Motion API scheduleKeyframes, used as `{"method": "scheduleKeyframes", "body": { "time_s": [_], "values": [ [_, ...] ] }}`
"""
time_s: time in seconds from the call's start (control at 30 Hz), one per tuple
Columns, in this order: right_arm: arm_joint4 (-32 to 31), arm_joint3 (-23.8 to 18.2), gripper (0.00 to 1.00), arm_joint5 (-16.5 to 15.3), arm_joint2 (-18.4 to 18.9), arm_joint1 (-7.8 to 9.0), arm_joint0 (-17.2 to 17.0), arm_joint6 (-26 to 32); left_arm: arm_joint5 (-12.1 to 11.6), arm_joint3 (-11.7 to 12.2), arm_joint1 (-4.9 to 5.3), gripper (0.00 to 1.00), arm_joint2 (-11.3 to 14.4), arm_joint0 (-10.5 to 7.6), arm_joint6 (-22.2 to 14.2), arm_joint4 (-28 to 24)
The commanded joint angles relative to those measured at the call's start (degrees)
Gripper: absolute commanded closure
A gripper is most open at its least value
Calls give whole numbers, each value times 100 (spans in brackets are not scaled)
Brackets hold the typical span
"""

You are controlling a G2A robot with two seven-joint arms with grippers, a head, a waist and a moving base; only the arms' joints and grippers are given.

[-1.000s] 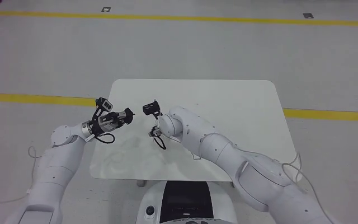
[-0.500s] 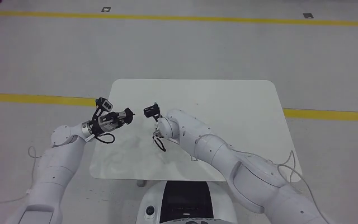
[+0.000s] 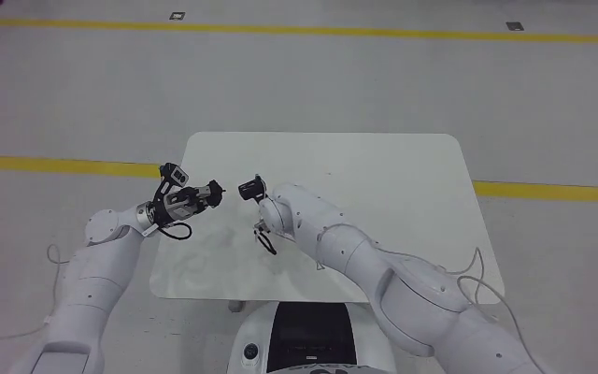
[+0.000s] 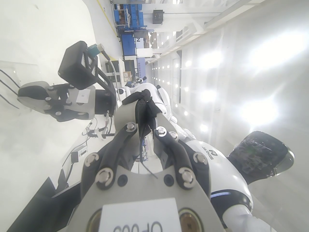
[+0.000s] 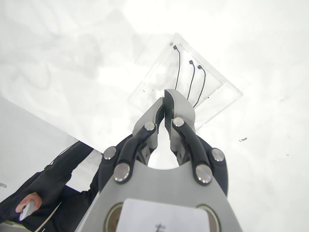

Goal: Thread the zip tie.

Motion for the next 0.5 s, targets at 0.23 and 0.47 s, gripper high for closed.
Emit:
{"method": "scheduleKeyframes", "body": {
  "time_s": [0.23,0.47],
  "values": [
    [-92,245,100,-251,6,-114,36,258,0,0,0,100,0,0,0,0],
    [-174,368,100,-403,18,-174,58,481,0,0,0,100,0,0,0,0]
  ]
}}
